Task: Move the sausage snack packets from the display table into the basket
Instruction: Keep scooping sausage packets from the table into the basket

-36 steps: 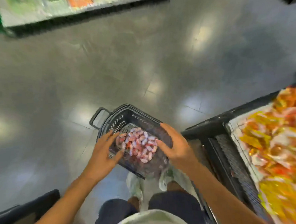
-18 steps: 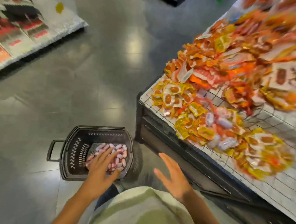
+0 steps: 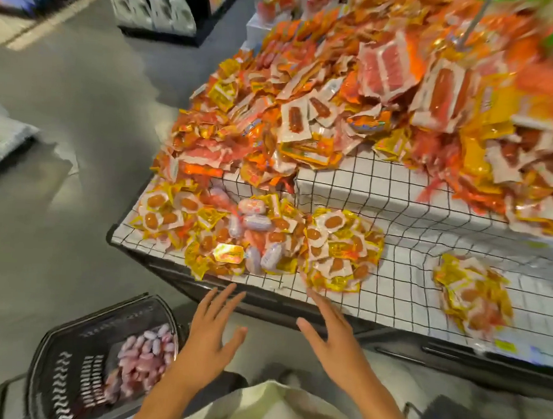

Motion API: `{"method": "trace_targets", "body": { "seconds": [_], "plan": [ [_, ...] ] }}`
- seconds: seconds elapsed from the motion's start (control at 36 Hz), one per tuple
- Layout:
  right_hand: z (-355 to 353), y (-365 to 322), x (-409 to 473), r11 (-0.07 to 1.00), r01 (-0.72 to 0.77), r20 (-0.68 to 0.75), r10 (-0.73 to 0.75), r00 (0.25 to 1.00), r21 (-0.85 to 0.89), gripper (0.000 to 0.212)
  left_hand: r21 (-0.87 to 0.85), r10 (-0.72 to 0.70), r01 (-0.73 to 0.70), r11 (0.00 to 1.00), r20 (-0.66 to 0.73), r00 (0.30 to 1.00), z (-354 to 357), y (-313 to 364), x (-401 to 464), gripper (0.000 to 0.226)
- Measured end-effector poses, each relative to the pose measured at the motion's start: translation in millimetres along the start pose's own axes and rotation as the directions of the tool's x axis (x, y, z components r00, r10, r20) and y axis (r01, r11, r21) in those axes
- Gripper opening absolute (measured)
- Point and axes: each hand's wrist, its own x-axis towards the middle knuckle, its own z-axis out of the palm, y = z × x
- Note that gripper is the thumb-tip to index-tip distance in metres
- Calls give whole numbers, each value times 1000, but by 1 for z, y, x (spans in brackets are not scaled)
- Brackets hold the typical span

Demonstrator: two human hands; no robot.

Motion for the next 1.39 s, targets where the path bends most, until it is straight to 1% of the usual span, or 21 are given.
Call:
{"method": "trace_targets", "body": {
  "seconds": [0.14, 0.22, 0.28, 0.33, 0.39, 0.56, 0.64, 0.69, 0.75, 0.81, 0.89, 0.97, 1.03, 1.06, 1.08, 1.17, 1.19, 1.25, 1.28, 1.33, 1.39],
  "plan": [
    [-33, 40, -9, 980, -114, -159, 140, 977, 165, 61, 37, 102, -105, 994, 74, 992, 8, 34, 34, 63],
    [-43, 57, -11, 965, -155, -239, 205, 949, 212, 66, 30, 168, -173, 984, 128, 977, 13, 50, 54, 57],
    [-47, 63, -11, 953, -173, -274, 240, 931, 248, 64, 33, 210, -219, 975, 165, 964, 18, 57, 68, 56],
    [-50, 63, -12, 951, -177, -301, 252, 920, 254, 53, 51, 281, -297, 954, 204, 938, 25, 61, 82, 57],
    [-53, 61, -13, 944, -207, -326, 286, 901, 256, 49, 79, 358, -388, 918, 252, 899, 33, 64, 96, 59],
    [-66, 56, -20, 929, -260, -417, 353, 837, 264, 60, 121, 494, -553, 824, 323, 807, 63, 71, 137, 65],
    [-80, 64, -29, 910, -262, -464, 393, 794, 322, 58, 161, 516, -579, 800, 308, 799, 71, 77, 155, 69],
    [-95, 72, -34, 903, -261, -501, 410, 763, 342, 55, 168, 588, -633, 756, 251, 768, 75, 85, 165, 62],
    [-115, 81, -34, 913, -230, -559, 390, 732, 336, 53, 156, 638, -671, 725, 217, 739, 79, 94, 173, 54],
    [-140, 88, -32, 920, -199, -608, 374, 700, 336, 51, 166, 638, -673, 721, 219, 738, 82, 101, 179, 52],
    [-182, 102, -20, 936, -179, -697, 345, 629, 302, 40, 195, 606, -646, 738, 229, 762, 87, 112, 184, 48],
    [-216, 126, -6, 939, -166, -788, 343, 512, 301, 37, 231, 538, -578, 782, 218, 814, 93, 123, 187, 55],
    [-233, 145, 4, 930, -174, -812, 367, 454, 323, 28, 257, 517, -553, 792, 198, 833, 100, 128, 187, 56],
    [-240, 158, 9, 927, -215, -813, 374, 446, 308, 29, 272, 512, -547, 792, 193, 837, 103, 129, 187, 55],
    [-247, 170, 16, 918, -267, -798, 390, 460, 294, 36, 286, 501, -537, 794, 193, 844, 106, 130, 188, 53],
    [-262, 191, 32, 826, -427, -627, 559, 542, 368, 70, 305, 458, -498, 812, 197, 867, 115, 131, 189, 47],
    [-264, 195, 35, 811, -455, -587, 581, 563, 367, 74, 298, 444, -485, 822, 197, 874, 117, 129, 189, 47],
    [-264, 203, 41, 821, -482, -561, 564, 606, 305, 71, 286, 418, -460, 841, 197, 887, 119, 128, 190, 47],
    [-264, 204, 42, 821, -487, -556, 564, 611, 297, 69, 285, 411, -454, 844, 199, 890, 118, 127, 191, 47],
    [-266, 210, 42, 810, -478, -532, 584, 613, 338, 67, 297, 397, -442, 846, 203, 895, 118, 128, 193, 49],
    [-270, 214, 43, 779, -473, -473, 627, 619, 413, 62, 303, 378, -424, 853, 199, 904, 120, 132, 192, 53]
  ]
}}
